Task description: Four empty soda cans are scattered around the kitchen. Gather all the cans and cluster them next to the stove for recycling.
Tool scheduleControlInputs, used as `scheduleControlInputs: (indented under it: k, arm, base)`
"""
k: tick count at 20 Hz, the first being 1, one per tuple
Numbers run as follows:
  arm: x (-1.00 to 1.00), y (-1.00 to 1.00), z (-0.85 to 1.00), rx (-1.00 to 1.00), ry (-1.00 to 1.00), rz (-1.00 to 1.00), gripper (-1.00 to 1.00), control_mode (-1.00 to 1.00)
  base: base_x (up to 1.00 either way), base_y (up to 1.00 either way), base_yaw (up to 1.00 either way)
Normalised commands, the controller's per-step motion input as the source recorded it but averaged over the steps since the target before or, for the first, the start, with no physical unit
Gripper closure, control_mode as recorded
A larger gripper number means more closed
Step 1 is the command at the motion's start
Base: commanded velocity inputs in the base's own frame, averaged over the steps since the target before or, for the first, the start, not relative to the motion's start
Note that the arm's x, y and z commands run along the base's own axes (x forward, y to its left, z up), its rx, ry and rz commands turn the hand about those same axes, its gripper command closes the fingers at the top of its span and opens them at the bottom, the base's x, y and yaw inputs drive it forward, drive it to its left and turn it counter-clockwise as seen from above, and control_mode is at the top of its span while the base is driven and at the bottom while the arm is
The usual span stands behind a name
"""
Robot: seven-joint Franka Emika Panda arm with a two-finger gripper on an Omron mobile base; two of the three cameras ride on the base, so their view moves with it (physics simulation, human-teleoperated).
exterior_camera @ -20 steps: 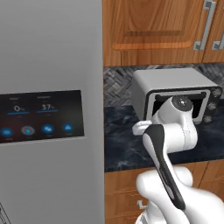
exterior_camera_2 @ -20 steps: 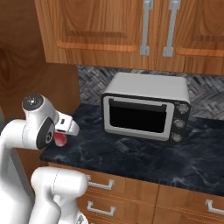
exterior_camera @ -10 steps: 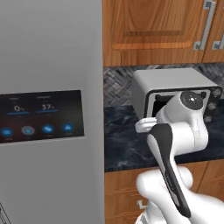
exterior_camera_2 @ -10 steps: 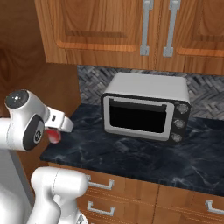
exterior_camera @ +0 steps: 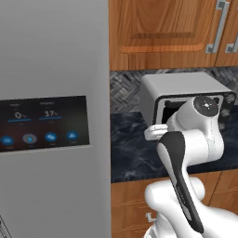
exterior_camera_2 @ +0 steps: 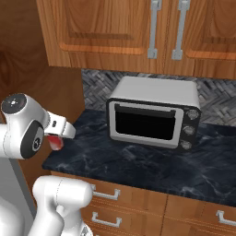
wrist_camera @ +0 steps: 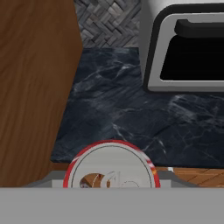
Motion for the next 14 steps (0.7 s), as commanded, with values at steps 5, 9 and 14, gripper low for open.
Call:
scheduleControlInputs:
  k: [5, 9, 14]
  arm:
    - [0.0, 0.0, 0.0, 0.0, 0.0, 0.0, 1.0, 1.0]
    - [0.0, 0.0, 0.0, 0.0, 0.0, 0.0, 1.0, 1.0]
    - [0.0, 0.0, 0.0, 0.0, 0.0, 0.0, 1.0, 1.0]
  base:
    - [-0.1, 0.0, 0.0]
    - [-0.49, 0.0, 0.03]
    - [-0.56, 0.0, 0.01]
